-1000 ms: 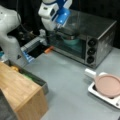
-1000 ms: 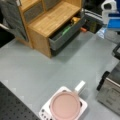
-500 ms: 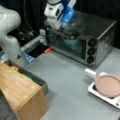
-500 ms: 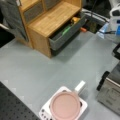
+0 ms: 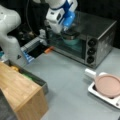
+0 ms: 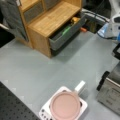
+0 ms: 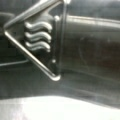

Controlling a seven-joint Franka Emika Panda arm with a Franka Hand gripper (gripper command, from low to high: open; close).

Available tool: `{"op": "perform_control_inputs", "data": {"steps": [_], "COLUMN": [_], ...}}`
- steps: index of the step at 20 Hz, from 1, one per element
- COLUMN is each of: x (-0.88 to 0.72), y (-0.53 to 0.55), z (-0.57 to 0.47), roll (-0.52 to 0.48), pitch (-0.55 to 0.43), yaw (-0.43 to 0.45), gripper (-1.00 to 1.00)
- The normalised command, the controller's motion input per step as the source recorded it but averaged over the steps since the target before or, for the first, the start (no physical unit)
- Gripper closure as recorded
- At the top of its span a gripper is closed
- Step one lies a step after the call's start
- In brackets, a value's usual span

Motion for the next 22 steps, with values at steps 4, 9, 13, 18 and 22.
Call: {"op": "perform_control_inputs", "data": {"steps": [4, 9, 13, 18, 22], "x": [-0.28, -0.27, -0.26, -0.23, -0.17], "y": [-0.14, -0.29, -0.39, -0.42, -0.51], "z": [-0.23, -0.3, -0.36, -0.33, -0.37], "roll": [0.261, 0.315, 0.32, 0.306, 0.257], "pitch": [-0.18, -0.2, -0.169, -0.133, -0.123], "yaw": [-0.032, 0.001, 0.001, 0.01, 0.046], "gripper": [-1.0, -1.0, -1.0, -1.0, -1.0]}}
